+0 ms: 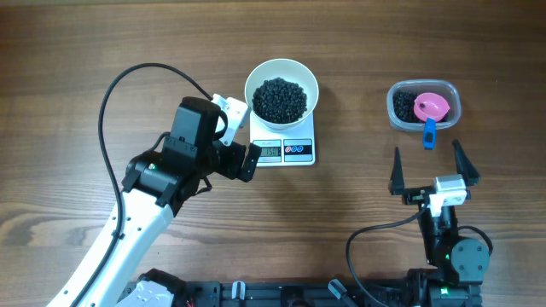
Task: Scoop item into bowl and weigh 150g on scale
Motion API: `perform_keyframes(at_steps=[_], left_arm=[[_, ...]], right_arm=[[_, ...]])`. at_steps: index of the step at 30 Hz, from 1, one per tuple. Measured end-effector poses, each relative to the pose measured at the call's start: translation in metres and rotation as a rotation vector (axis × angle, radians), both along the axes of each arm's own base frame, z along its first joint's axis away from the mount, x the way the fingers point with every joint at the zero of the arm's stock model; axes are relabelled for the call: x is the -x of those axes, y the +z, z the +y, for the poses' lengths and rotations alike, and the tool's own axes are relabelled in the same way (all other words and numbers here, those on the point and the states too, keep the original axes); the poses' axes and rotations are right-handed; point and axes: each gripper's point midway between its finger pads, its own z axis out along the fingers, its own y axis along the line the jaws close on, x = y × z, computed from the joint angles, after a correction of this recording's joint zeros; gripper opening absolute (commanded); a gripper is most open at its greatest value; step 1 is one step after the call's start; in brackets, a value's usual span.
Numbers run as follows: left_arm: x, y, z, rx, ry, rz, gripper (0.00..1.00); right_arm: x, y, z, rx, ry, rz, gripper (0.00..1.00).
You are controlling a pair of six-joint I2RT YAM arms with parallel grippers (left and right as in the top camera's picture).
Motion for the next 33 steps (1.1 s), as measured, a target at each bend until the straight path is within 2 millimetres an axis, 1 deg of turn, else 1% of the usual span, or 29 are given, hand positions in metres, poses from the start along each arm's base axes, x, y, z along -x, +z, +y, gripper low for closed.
perform_keyframes(at_steps=[2, 3, 5, 7, 12, 13, 14, 15, 18, 23, 33], left_arm=[[0.000, 0.000, 0.000, 0.000, 0.000, 0.000, 1.00], [0.000, 0.000, 0.000, 0.000, 0.000, 0.000, 1.00], [0.000, 0.000, 0.000, 0.000, 0.000, -0.002, 1.00], [0.000, 0.000, 0.000, 0.000, 0.000, 0.000, 1.00], [0.000, 0.000, 0.000, 0.000, 0.000, 0.000, 1.00], [0.000, 0.000, 0.000, 0.000, 0.000, 0.000, 1.00], [0.000, 0.000, 0.000, 0.000, 0.000, 0.000, 1.00], [0.000, 0.000, 0.000, 0.000, 0.000, 0.000, 1.00], [0.000, 0.000, 0.000, 0.000, 0.000, 0.000, 1.00], [0.000, 0.000, 0.000, 0.000, 0.000, 0.000, 1.00], [0.000, 0.000, 0.000, 0.000, 0.000, 0.000, 1.00]], right_arm=[[0.001, -0.005, -0.003, -0.048, -0.006, 0.025, 0.99], [0.002, -0.008, -0.003, -0.071, -0.008, 0.036, 1.00], [0.005, -0.008, -0.005, -0.096, -0.009, 0.033, 1.00], [0.004, -0.011, -0.005, -0.116, -0.010, 0.050, 1.00], [0.001, -0.031, -0.005, -0.134, -0.014, 0.133, 1.00], [0.001, -0.036, -0.005, -0.136, -0.013, 0.152, 1.00], [0.000, -0.046, -0.005, -0.140, -0.014, 0.192, 1.00], [0.000, -0.048, -0.005, -0.142, -0.015, 0.203, 1.00], [0.000, -0.060, -0.007, -0.192, -0.024, 0.254, 1.00], [0.000, -0.060, -0.010, -0.199, -0.044, 0.250, 1.00], [0.000, -0.060, -0.010, -0.195, -0.045, 0.250, 1.00]])
